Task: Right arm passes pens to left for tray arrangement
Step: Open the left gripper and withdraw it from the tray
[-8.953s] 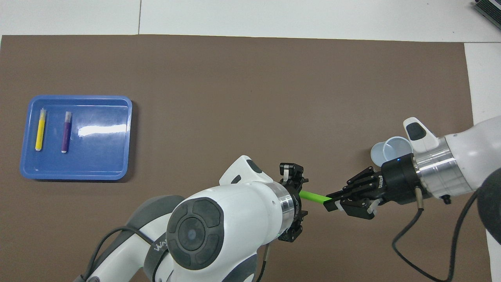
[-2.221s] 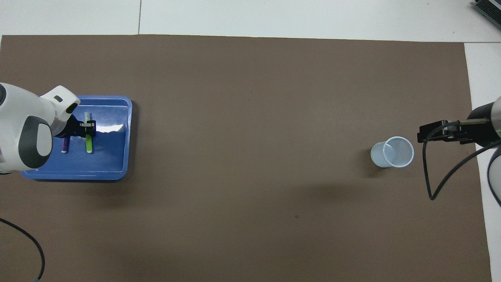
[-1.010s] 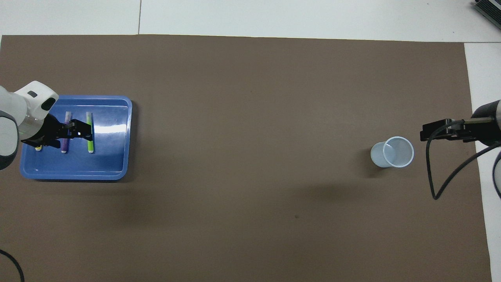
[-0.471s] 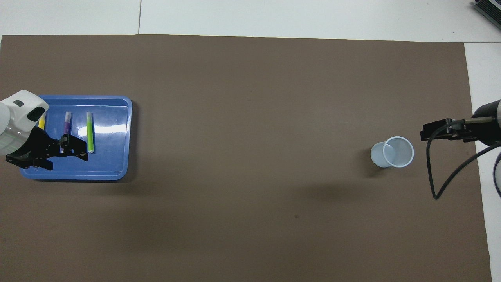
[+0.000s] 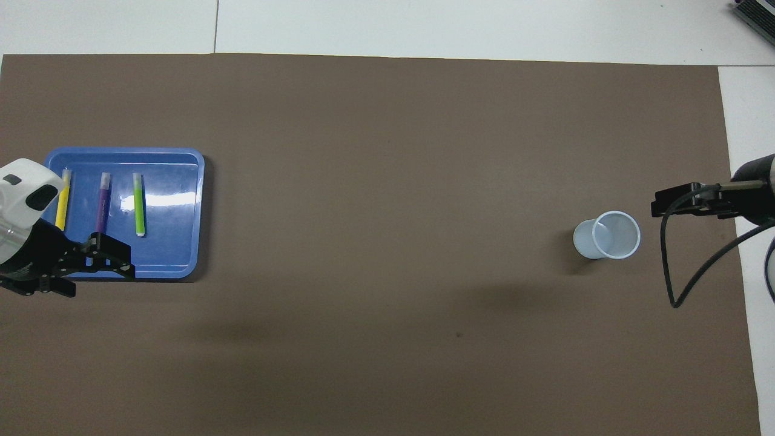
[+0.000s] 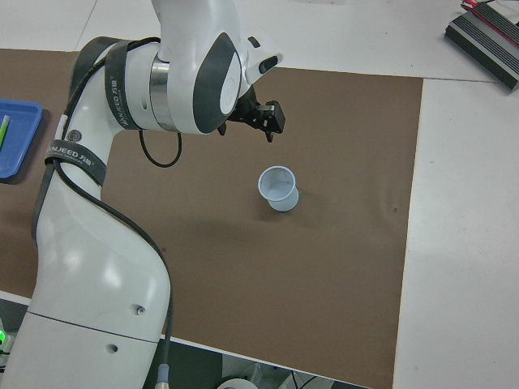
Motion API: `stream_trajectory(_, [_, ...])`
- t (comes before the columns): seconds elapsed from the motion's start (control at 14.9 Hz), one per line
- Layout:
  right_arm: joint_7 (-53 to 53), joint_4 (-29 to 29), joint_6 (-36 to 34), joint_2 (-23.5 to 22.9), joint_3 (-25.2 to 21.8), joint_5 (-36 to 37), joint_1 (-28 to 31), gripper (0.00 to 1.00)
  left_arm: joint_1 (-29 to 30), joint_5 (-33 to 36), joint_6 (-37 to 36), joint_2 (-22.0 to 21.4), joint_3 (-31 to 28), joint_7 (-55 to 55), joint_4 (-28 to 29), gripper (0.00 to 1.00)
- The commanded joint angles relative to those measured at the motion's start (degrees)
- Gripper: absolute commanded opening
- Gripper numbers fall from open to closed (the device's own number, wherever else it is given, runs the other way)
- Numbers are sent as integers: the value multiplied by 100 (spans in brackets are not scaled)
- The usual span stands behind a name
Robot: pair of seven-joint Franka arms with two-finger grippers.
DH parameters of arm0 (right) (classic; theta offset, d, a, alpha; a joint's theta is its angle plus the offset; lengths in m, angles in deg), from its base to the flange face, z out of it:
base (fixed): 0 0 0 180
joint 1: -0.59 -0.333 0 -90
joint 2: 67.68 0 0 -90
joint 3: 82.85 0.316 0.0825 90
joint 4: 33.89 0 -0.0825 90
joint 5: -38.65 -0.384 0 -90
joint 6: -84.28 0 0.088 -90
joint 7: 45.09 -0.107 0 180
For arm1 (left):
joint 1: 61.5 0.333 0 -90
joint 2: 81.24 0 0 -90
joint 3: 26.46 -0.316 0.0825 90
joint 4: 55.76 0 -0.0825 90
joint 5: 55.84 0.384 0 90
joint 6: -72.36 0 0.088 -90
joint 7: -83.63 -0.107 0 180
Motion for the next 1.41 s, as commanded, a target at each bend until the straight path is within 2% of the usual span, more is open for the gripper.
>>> stream_trajectory(0.0, [127, 360, -47, -176, -39, 103, -23, 100, -369, -307, -105, -260, -43, 965, 116, 100])
stream_trajectory(0.2, [127, 581, -196, -238, -39, 68, -23, 100, -845, -333, 88, -269, -60, 1662, 160, 100])
stream_trajectory(0.4, [127, 669, -276, -229, -30, 50, -23, 100, -845, -386, 545, -182, -113, 1778, 195, 100])
stream_trajectory(0.61, [127, 695, -302, -229, -30, 42, -23, 100, -1143, -544, 913, 301, -306, 1961, 37, 100])
stream_trajectory(0.81, [127, 704, -293, -229, -30, 33, -23, 100, -1389, -580, 1363, 513, -306, 2436, 37, 100])
stream_trajectory(1.01, [118, 704, -293, -229, -30, 33, -23, 100, -1434, -580, 1380, 460, -298, 3410, 45, 100])
stream_trajectory(1.28, [118, 704, -293, -229, -21, 33, -14, 100, -1452, -580, 1232, 390, -280, 3448, 46, 100])
stream_trajectory(1.35, [109, 704, -293, -229, -21, 33, -14, 100, -1443, -554, 1170, 259, -297, 3370, 37, 100])
